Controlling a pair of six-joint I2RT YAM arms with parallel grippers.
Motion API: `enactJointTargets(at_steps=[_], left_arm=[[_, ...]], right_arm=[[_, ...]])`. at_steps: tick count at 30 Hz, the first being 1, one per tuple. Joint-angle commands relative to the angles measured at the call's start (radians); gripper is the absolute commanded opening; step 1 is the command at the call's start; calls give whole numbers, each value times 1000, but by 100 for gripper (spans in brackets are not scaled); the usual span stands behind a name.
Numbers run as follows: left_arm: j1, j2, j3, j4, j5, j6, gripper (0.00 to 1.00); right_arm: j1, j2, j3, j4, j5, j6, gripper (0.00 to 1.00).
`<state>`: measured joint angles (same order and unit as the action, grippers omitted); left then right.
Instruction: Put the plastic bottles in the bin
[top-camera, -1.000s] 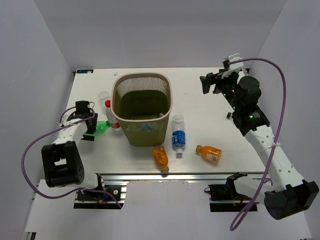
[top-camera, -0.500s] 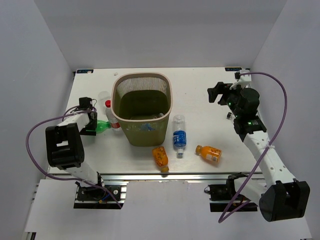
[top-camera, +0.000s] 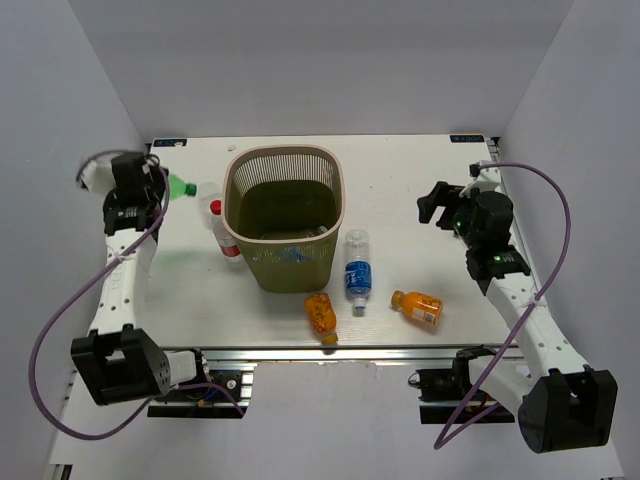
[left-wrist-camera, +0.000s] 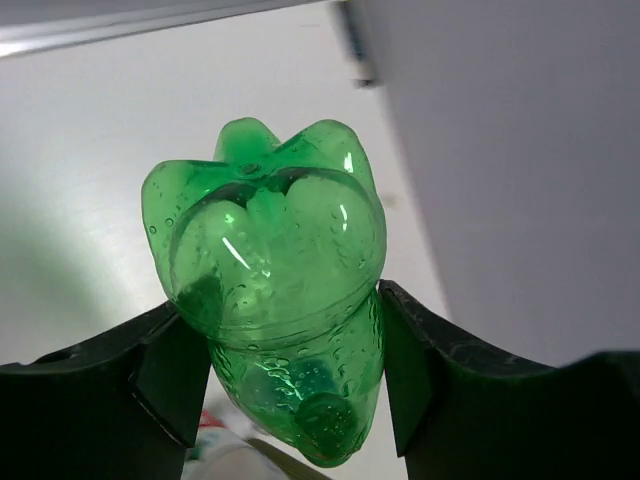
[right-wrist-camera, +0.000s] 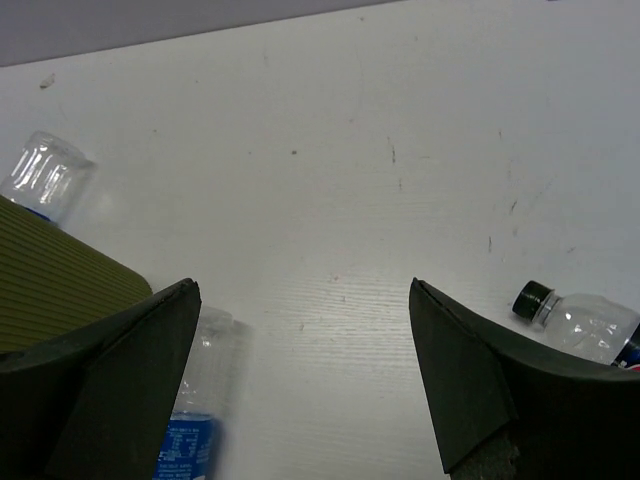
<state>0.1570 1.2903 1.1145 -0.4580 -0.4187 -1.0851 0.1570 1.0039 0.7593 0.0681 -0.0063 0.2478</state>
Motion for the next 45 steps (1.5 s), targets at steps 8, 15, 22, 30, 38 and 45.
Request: enactJointTargets(at_steps=[8,15,22,30,38,45], left_arm=[[-232,75,461,180,529,591,58],[-402,12,407,260,755,697,57],[-530,-86,188,277,664,764,76],[-540,-54,261,217,610,775,98],[-539,50,482,116,410,798,98],[-415,107,530,48,211,725,98]], right_arm=[[-20,-8,-35,-73,-79,38,89],[13,70,-38,-117,-196,100,89],[217,186,5,-38,-55,148,89],[309,350,11,58,-55,222,89],[365,502,51,95,-49,246,89],[389,602,84,96,-17,246,89]])
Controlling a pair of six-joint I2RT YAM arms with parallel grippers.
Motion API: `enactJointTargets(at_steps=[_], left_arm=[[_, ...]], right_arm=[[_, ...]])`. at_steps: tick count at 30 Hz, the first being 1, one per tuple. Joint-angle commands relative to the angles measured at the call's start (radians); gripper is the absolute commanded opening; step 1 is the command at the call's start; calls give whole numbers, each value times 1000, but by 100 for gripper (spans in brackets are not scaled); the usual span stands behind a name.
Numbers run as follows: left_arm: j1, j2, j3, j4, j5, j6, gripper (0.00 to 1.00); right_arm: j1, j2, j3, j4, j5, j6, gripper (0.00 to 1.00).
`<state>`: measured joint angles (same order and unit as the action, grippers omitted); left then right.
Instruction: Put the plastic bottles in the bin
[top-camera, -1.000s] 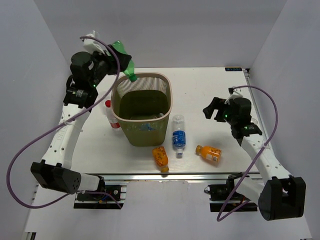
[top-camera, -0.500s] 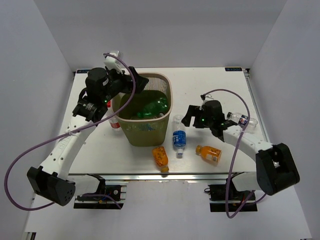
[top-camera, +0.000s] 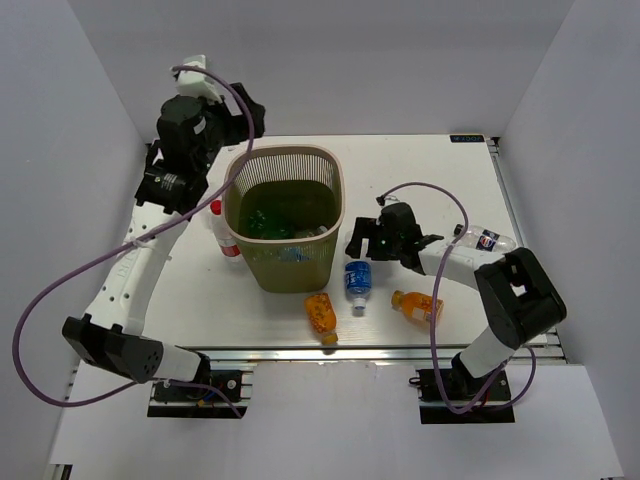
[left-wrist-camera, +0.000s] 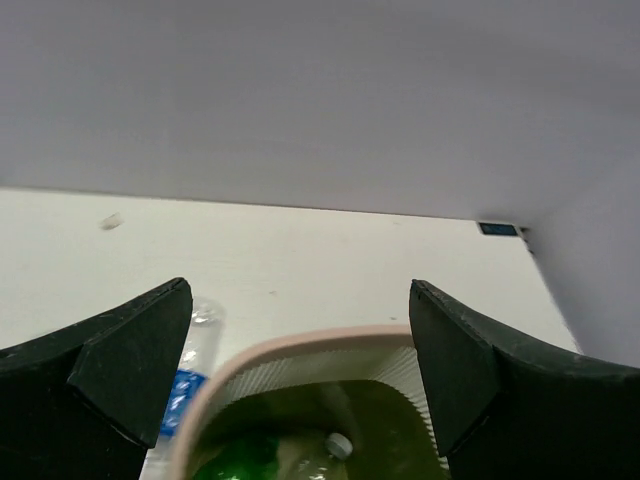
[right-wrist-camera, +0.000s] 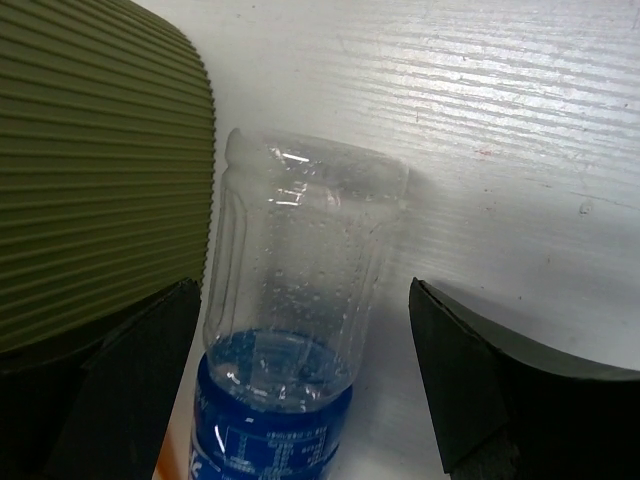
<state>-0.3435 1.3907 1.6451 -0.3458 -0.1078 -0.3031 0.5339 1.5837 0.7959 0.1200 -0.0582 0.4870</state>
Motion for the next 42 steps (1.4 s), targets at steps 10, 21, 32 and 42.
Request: enactJointTargets(at_steps=[10,21,32,42], left_arm=[[414,-31,-309,-73,-193,-299,98],[486,-110,-633,-15,-165,-404,98],[488,-133,-705,-12,-188,-429,98],[488,-177,-755,16,-158,-426,98]], right_arm=[[12,39,36,82,54,18,62],[8,-218,158,-33,354,-166,23],[35,-292,596,110,146,-442,24],[233,-96,813,153,-121,-648,32]])
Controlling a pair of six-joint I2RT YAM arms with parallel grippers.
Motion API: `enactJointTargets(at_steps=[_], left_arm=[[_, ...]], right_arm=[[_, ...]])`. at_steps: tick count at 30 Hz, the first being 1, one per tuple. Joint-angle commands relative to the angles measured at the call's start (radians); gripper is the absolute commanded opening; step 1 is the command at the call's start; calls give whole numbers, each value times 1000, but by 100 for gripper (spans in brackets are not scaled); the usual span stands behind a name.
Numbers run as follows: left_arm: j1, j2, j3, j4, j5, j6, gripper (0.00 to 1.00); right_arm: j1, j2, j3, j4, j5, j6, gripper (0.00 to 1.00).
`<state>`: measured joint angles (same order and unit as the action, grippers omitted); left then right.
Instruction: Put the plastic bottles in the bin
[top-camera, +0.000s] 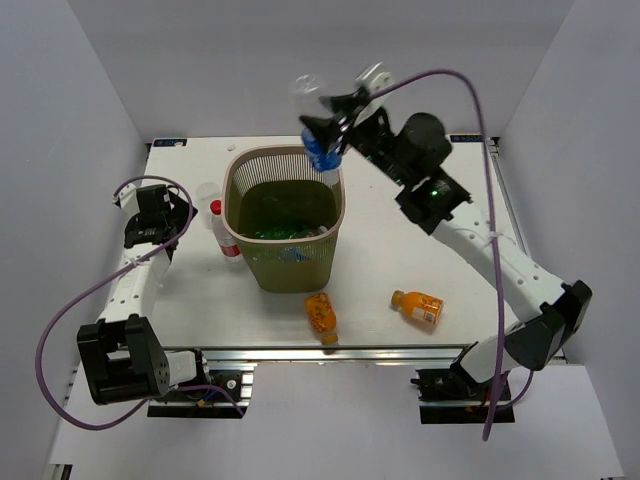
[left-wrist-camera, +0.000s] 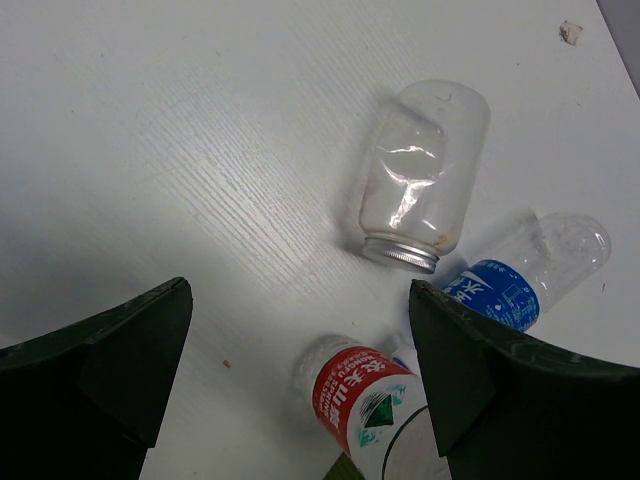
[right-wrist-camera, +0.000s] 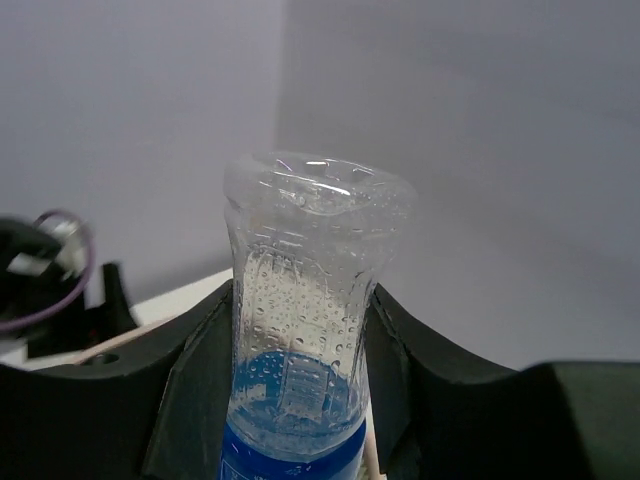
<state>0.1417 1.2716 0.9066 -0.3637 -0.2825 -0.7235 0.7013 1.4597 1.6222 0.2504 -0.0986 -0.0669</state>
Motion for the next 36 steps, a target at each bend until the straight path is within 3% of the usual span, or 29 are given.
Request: enactJointTargets(at_steps=[1,7,8,10,11,18,23,28,36], left_arm=[[2,-60,-17,34,26,-1,98],[2,-106,-28,5,40,6,98],[2,-129,-35,9,46,4,98],[2,-156,-58,28,71,7,98],[2,-182,-64,34,84,19,98],[1,-285,-94,103,272,113,98],[-1,-366,-92,164,362,180,98],[-1,-403,-93,231,618,254,98],[-66,-364,-81,221,640,355,98]], right_arm=[[85,27,-30,29,-82,-103,32],[147,24,-168,59,-66,-91,49],[147,22,-182,58,-61,-86,61],[147,27,-185,47,-49,-77,76],[147,28,-180,35,-46,-70,89],[142,51,-56,-117,39,19,89],[126,24,-58,-161,27,33,89],[101,-44,-130,-168,54,32,90],[66,-165,-255,-137,91,42,89]])
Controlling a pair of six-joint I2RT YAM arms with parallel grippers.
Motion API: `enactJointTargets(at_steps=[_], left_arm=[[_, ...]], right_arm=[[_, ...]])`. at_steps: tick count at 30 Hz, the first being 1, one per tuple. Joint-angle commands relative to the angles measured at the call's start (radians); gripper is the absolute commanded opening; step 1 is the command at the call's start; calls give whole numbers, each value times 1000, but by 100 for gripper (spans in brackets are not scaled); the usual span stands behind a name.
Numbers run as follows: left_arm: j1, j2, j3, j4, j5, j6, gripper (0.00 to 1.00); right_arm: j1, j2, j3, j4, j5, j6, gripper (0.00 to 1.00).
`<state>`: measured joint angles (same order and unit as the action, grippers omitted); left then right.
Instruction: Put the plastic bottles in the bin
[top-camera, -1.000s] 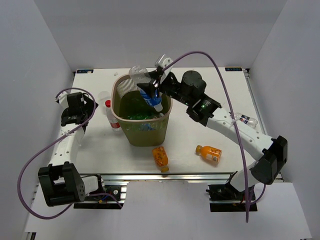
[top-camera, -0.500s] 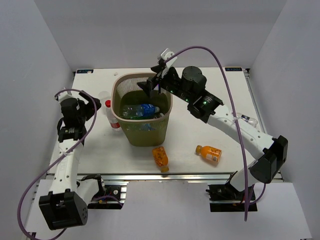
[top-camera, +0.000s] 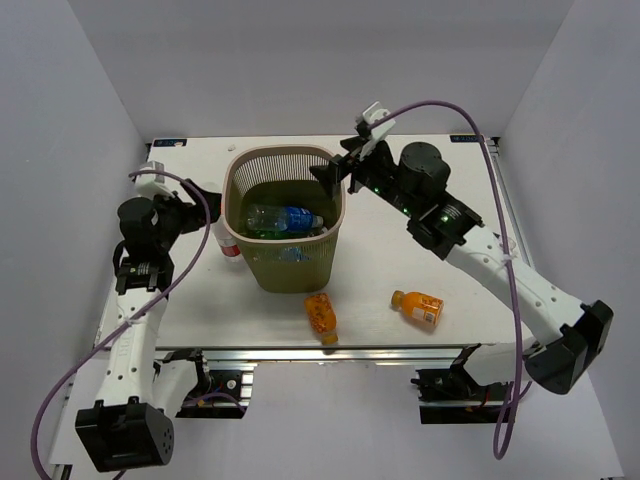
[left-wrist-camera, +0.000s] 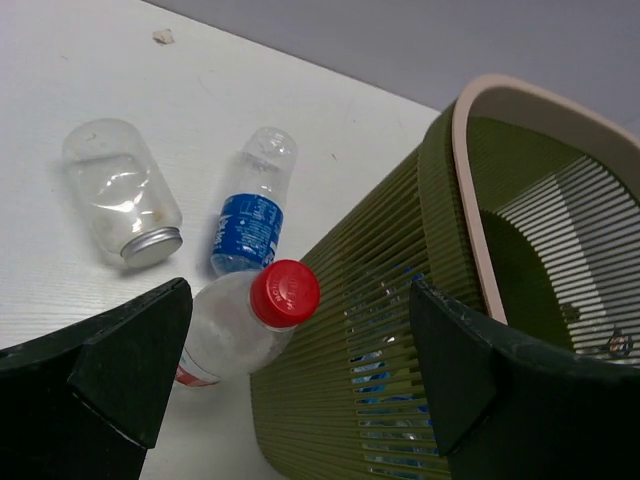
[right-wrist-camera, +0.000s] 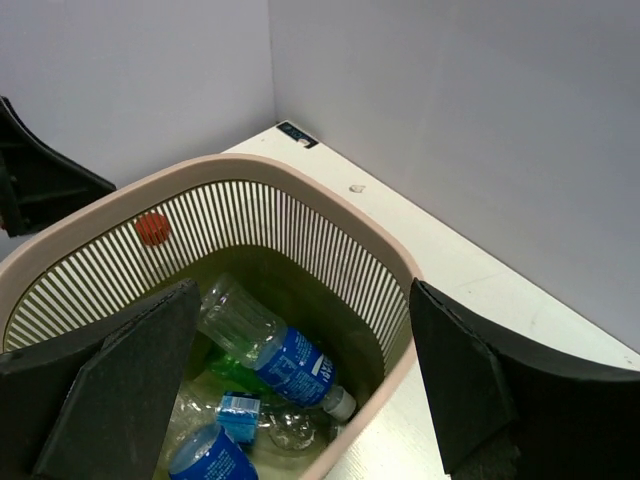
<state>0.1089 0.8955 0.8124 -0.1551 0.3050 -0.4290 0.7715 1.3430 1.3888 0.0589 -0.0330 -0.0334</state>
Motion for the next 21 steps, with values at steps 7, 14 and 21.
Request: enactJointTargets(at_steps=[7,14,21], left_arm=[[-163,143,83,-75,-213,107,98],[-182,224,71,-58,-329,90,98],[-201,267,39,-26,-396,90,94]], right_arm=[[-15,-111,-83,82,70,12,89],[-28,-133,-126,84,87,13,89],[-43,-145,-163,88,113,27,89]])
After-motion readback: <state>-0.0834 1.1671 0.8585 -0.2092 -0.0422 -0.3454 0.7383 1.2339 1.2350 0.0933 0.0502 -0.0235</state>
